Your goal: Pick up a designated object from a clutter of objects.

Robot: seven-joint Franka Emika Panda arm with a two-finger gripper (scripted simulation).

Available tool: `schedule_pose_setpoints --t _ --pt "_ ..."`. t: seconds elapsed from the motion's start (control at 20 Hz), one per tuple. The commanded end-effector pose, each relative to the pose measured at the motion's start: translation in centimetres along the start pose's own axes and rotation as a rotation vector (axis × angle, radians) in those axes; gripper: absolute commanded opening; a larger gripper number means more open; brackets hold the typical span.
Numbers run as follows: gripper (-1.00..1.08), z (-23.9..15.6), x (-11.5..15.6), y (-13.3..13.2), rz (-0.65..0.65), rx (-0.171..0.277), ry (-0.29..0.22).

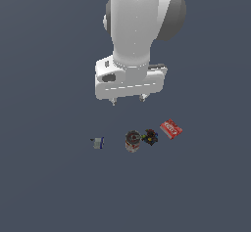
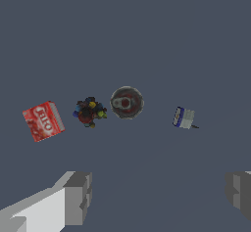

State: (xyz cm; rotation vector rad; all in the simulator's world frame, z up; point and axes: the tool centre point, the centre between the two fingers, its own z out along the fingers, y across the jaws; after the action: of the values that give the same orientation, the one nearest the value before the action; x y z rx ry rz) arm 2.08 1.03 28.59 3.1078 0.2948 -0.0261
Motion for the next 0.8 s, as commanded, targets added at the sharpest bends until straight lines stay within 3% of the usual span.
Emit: schedule_pose_setpoints --t 0.0,0.75 --pt "1.00 0.8 0.3 0.7 -0.050 -0.004 -0.001" --pt "1.00 6.5 1.6 5.2 -0.398 -0.019 -0.011"
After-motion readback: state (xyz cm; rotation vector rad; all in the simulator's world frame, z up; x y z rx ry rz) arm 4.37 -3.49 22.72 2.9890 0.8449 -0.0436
